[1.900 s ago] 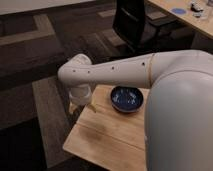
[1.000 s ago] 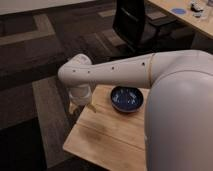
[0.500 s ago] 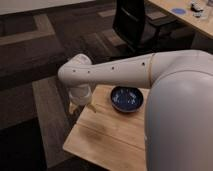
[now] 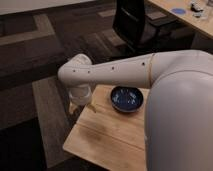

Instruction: Place the white sponge in the ceramic bowl

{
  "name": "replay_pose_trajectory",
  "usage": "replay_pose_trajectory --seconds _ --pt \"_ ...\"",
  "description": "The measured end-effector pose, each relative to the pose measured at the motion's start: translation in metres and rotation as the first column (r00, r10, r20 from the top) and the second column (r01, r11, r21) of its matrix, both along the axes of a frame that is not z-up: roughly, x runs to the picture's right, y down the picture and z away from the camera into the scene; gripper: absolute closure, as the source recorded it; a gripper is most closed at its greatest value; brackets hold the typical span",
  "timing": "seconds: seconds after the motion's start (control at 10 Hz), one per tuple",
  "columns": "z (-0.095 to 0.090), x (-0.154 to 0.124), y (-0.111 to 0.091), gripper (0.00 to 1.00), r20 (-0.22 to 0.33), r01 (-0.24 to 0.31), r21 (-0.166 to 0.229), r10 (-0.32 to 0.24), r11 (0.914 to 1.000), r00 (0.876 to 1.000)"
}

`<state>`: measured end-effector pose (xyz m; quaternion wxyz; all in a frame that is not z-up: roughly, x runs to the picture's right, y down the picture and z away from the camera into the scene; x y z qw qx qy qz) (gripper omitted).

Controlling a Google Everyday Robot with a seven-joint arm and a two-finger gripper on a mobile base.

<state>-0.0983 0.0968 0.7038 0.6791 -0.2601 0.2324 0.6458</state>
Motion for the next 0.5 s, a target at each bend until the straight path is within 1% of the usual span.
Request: replay_pose_trajectory --seconds 0.1,0.2,0.3,0.4,0.5 --pt "0.0 0.017 -0.006 0.35 -0.013 -0.021 -0.002 0.021 0.9998 1.0" --pt "-0.001 0.027 -0.011 0.35 -0.015 -0.034 -0.003 0.034 0.9994 0.999" --pt "-0.002 0.044 -0.018 0.35 -0.02 -0.05 -0.003 0.05 0.9987 0.999" --pt "-0.002 0.053 -0.022 0.35 -0.017 -0.057 -0.003 0.057 0.9984 0.998" --pt "-0.003 0.072 -0.028 0.35 -0.024 -0.057 -0.001 0.057 0.9984 0.998"
